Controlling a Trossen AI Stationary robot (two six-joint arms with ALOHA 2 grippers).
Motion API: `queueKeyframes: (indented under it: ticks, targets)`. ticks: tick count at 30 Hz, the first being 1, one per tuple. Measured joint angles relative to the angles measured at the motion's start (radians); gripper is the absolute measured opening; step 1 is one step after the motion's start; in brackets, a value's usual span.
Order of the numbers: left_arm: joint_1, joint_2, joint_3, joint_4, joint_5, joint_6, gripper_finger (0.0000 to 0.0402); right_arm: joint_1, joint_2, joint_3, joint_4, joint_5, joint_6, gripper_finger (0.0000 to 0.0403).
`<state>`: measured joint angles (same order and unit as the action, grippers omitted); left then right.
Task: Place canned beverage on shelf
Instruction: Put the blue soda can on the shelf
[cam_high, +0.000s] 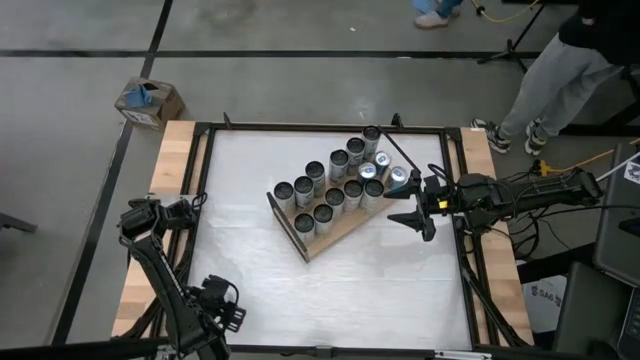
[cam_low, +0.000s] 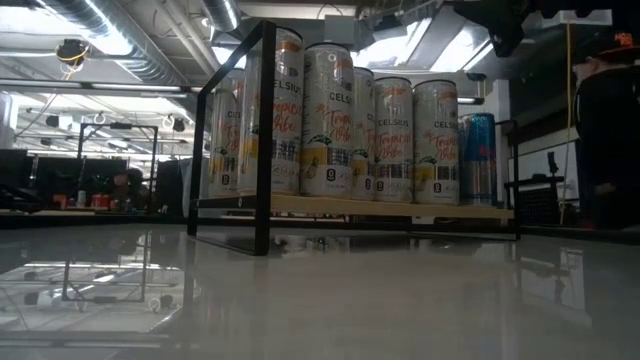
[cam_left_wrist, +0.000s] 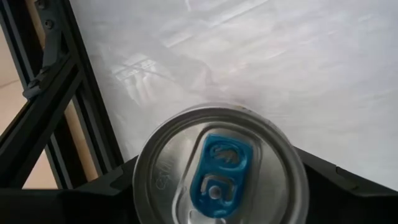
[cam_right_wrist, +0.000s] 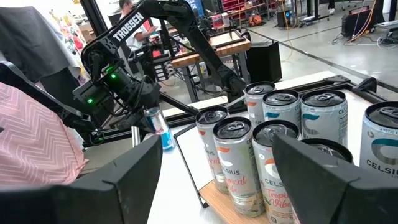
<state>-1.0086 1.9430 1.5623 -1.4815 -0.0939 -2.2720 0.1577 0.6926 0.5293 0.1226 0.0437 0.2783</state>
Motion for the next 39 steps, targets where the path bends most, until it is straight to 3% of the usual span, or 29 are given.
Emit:
queueKeyframes:
  ticks: [7, 10, 19, 28, 39]
  targets:
    - [0.029, -0.002, 0.002, 0.009, 0.0, 0.0, 0.0221, 0.0, 0.0, 0.0, -0.001, -0.002, 0.002, 0.0294]
    - [0.06, -0.002, 0.008, 0.016, -0.001, 0.065, 0.0207, 0.0, -0.002, 0.0, 0.0, -0.002, 0.003, 0.0294]
    - [0.19, 0.001, 0.065, 0.089, -0.078, 0.372, 0.0212, 0.0, -0.003, 0.0, 0.0, -0.003, 0.004, 0.0294]
    - [0.318, 0.001, 0.069, 0.332, -0.08, 0.702, 0.0212, 0.0, -0.003, 0.0, 0.001, -0.003, 0.004, 0.0294]
    - [0.401, 0.001, 0.069, 0.609, -0.12, 0.911, 0.0212, 0.0, -0.003, 0.0, -0.022, -0.003, 0.005, 0.0294]
